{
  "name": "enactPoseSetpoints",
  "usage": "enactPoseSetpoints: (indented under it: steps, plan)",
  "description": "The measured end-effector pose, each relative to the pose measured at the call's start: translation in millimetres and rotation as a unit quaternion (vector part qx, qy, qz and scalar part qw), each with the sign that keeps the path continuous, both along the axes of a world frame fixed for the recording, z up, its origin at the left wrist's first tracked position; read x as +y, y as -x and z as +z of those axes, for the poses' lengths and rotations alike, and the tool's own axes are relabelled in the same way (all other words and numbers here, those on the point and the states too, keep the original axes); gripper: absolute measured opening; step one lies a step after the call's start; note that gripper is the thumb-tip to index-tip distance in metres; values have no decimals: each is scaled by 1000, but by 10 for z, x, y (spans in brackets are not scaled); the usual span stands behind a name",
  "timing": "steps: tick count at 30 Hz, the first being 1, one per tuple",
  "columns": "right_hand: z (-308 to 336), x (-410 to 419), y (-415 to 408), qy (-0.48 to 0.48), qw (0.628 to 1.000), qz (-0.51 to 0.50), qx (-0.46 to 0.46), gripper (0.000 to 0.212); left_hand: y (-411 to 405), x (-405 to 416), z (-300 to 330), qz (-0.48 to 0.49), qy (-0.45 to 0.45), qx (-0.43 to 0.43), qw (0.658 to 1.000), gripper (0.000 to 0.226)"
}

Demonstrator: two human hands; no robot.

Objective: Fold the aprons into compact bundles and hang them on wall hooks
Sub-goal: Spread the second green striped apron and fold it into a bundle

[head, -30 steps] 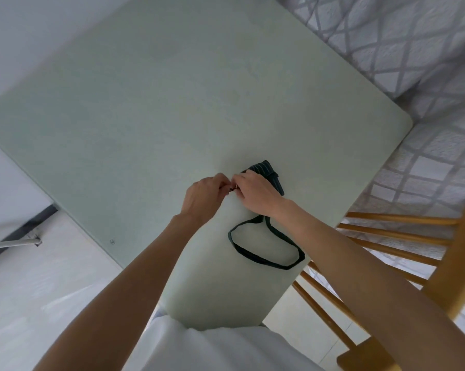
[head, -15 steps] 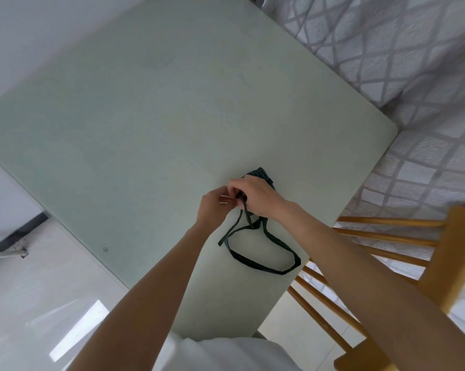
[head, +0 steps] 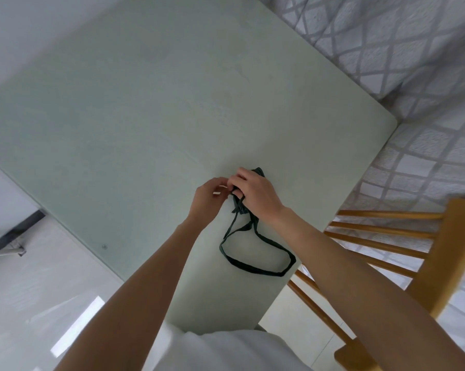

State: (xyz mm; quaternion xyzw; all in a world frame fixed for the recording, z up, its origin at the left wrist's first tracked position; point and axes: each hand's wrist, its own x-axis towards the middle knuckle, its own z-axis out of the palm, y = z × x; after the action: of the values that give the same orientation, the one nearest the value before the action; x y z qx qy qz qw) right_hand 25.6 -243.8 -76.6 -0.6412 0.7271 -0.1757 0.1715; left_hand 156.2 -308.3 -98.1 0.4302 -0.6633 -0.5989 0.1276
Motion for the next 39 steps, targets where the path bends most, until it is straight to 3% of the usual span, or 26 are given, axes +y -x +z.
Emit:
enactPoseSetpoints:
  steps: [5, 9, 14, 18, 23, 25, 29, 33, 35, 37, 39]
  plan:
    - [-24, 66, 2, -1, 1000, -5, -3, 17, -27, -145, 10, -108, 92, -71, 987, 12]
    - [-30, 36, -24, -17, 999, -37, -27, 14, -75, -215, 48, -223, 280, -145, 922, 22]
    - [43, -8, 20, -98, 982, -73, -145, 13, -127, -143, 83, -298, 312, -263, 863, 28]
    - [140, -12, 69, -137, 937, -192, -257, 17, -184, -49, 26, -335, 338, -283, 833, 25]
    - [191, 75, 156, -91, 866, -352, -342, 19, -273, -78, -44, -283, 285, -293, 867, 18]
    - [181, 124, 184, -73, 857, -381, -340, 20, -314, -88, -60, -266, 270, -296, 877, 17]
    - [128, 249, 125, -48, 872, -389, -293, 17, -323, -104, -88, -258, 256, -308, 879, 20]
    - [217, 425, 38, -19, 925, -307, -224, 30, -357, -170, -82, -218, 201, -298, 907, 25]
    - [263, 642, -30, 10, 925, -329, -193, 43, -419, -152, -3, -153, 207, -238, 936, 28]
    - [252, 934, -159, 58, 911, -383, -139, 39, -462, -63, 143, -126, 247, -125, 952, 22]
    - [165, 1287, -339, 66, 915, -398, -32, 27, -473, 93, 238, -222, 302, -33, 927, 16]
